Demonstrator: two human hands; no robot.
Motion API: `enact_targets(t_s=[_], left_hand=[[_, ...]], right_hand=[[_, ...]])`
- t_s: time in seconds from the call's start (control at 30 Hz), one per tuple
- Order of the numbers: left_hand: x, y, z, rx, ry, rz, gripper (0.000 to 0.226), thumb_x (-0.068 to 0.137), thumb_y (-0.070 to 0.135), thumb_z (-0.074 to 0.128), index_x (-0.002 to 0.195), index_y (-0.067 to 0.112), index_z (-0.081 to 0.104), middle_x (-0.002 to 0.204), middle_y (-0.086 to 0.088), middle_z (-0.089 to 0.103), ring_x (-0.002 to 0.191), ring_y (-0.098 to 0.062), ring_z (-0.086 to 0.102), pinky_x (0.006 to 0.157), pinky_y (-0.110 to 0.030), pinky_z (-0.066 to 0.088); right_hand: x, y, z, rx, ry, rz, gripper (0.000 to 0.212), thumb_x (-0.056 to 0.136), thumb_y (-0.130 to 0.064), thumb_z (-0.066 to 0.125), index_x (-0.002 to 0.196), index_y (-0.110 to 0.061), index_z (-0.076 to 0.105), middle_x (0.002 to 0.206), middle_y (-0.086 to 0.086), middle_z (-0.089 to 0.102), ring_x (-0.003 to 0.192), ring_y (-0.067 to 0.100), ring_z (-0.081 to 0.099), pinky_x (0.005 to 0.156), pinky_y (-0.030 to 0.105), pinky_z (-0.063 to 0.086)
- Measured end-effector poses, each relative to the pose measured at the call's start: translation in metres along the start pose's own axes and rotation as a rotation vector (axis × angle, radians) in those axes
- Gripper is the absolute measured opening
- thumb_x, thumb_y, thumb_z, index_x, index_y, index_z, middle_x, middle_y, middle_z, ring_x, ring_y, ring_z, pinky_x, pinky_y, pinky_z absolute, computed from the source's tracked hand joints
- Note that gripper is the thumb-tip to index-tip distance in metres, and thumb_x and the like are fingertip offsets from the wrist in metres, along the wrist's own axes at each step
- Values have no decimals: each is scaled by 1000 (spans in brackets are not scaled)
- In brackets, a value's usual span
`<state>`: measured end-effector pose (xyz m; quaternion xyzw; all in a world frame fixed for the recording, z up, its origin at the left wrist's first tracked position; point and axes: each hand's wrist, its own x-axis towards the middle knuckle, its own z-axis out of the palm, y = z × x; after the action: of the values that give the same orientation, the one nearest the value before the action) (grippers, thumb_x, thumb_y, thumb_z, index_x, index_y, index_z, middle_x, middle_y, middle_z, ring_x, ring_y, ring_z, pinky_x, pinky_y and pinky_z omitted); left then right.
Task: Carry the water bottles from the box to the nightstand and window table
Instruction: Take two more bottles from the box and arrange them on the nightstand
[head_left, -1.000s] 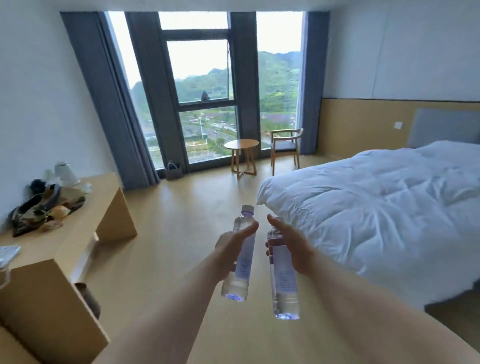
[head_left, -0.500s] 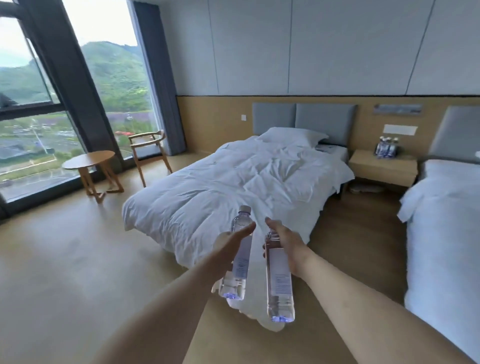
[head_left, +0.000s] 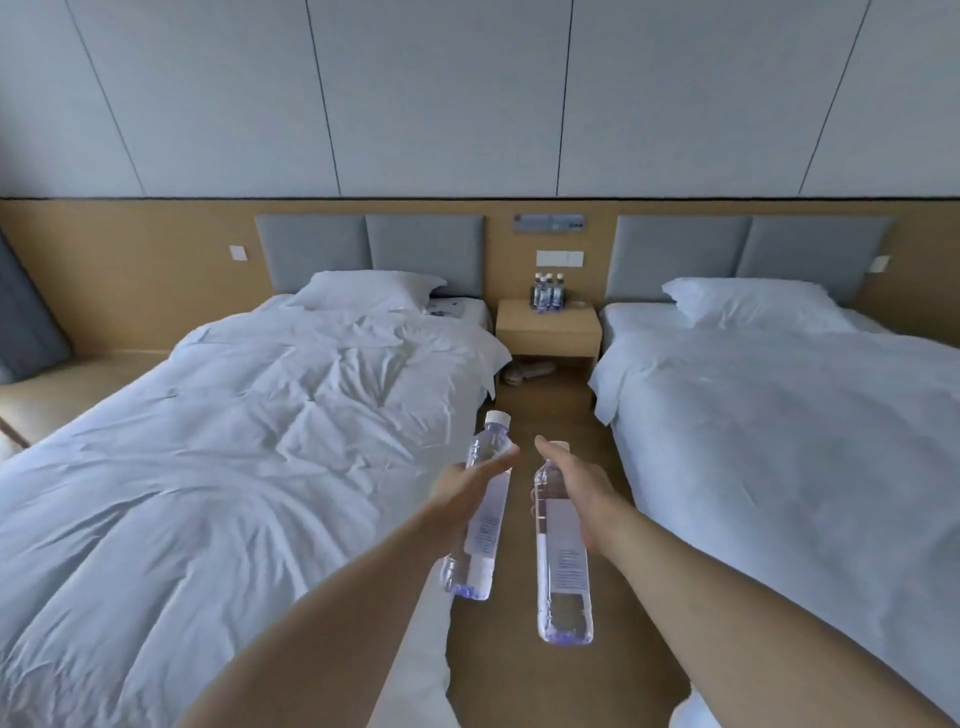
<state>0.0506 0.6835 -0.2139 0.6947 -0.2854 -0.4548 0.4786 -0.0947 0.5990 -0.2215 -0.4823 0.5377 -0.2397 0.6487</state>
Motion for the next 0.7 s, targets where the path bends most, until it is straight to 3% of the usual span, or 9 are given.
enact_targets(t_s=[0.07,0.17,0.3,0.6,0.7], left_hand=[[34,14,0,9,-34,0,55,75,63,81,98,15,72,80,-4,72,68,-18,71,60,-28,56],[82,29,6,35,-89,-35,65,75,65,79,111,13,70,106,-16,74,96,-32,73,87,-44,57],[146,43,19,69,-131,-50,69,74,69,78,113,13,67,97,-10,69,86,-27,69,76,-39,53],[319,84,68,112,-115,-63,74,62,78,77,105,19,69,96,-9,73,88,-27,71,76,-41,55],[372,111,83,134,-91,-77,68,66,78,76,102,21,68,96,-8,72,87,-26,69,73,-39,52]], right_hand=[[26,-16,-2,20,53,11,77,57,-79,74,102,-18,70,94,10,77,94,31,71,92,44,53],[63,-33,-6,54,109,28,79,51,-79,76,99,-17,70,92,10,76,92,30,72,85,42,52],[118,-51,-12,51,168,43,74,57,-81,72,99,-21,70,85,8,78,89,30,72,76,40,50],[287,-113,-49,44,140,16,69,64,-80,71,106,-24,67,90,11,77,95,31,71,97,46,50],[344,-148,-64,41,119,43,72,67,-78,71,109,-20,67,98,14,76,99,34,71,102,51,50]])
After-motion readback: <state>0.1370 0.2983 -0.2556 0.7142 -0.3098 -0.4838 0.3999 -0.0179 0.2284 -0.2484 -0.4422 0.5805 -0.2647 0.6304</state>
